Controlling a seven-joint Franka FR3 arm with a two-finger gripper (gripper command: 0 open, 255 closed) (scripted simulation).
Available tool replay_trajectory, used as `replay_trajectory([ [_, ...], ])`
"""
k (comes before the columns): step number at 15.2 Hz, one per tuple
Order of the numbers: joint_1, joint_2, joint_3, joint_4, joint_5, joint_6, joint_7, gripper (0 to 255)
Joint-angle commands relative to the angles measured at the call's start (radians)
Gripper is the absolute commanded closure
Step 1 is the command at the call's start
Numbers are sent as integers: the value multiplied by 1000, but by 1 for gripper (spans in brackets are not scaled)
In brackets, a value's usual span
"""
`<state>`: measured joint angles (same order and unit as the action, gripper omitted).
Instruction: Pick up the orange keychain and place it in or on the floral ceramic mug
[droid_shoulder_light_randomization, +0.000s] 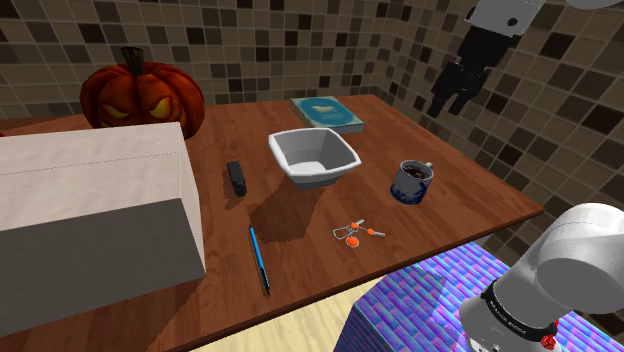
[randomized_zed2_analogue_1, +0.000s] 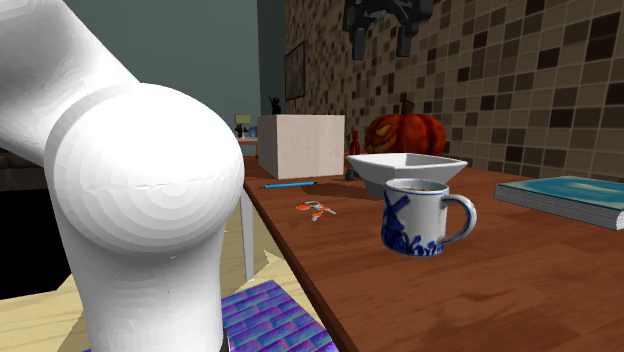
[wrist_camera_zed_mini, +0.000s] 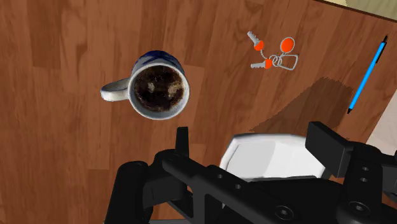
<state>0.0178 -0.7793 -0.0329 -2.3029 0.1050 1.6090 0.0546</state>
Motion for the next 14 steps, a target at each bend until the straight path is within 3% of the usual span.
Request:
replay_trajectory([
  [1, 0, 0, 0, 0, 0, 0, 0, 0],
  [8, 0, -41, 164, -188, 73, 138, 226, 0],
  [14, 12, -2, 319, -292, 151, 271, 423, 0],
])
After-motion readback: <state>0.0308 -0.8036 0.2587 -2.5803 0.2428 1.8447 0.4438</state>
